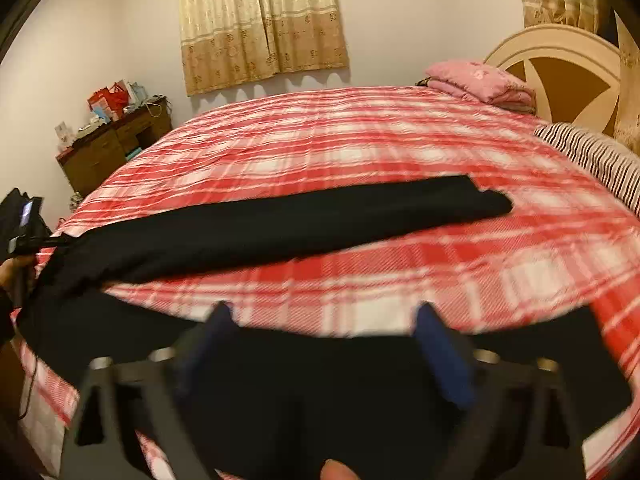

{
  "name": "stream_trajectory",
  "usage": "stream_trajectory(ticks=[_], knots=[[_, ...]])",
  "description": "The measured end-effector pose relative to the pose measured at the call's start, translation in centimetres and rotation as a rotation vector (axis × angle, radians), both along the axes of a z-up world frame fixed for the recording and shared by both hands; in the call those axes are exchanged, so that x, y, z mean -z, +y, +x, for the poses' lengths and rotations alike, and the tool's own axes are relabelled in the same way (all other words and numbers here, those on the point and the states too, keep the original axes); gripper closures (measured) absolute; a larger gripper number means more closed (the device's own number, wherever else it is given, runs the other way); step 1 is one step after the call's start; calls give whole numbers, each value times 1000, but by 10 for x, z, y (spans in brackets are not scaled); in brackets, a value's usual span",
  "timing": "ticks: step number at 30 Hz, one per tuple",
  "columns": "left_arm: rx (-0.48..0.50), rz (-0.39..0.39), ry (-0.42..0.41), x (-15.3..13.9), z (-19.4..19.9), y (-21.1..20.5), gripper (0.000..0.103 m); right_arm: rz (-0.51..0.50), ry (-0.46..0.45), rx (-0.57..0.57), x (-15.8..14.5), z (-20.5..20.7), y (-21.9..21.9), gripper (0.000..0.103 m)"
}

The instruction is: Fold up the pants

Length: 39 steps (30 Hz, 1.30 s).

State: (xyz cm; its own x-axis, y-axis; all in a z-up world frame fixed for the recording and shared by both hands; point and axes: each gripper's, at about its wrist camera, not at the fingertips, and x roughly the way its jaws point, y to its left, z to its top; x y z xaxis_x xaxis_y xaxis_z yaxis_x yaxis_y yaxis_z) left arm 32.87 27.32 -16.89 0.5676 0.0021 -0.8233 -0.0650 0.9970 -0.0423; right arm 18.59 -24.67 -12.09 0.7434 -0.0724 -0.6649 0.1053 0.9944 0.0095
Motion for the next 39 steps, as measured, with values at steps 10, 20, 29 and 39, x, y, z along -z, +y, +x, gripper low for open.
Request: stream_trajectory(ticks=[10,20,29,39], knots=[[17,-31,-8,6,4,-4,88,65,72,215,-17,73,-146,43],[39,-54,15,13,9,-8,87,186,160,268,5,152,-229,43],[36,-80,13,16,10,-6,86,207,271,202,49,211,-247,43],[44,-37,13,14,13,-10,86,189,283,118,46,203,-233,95]])
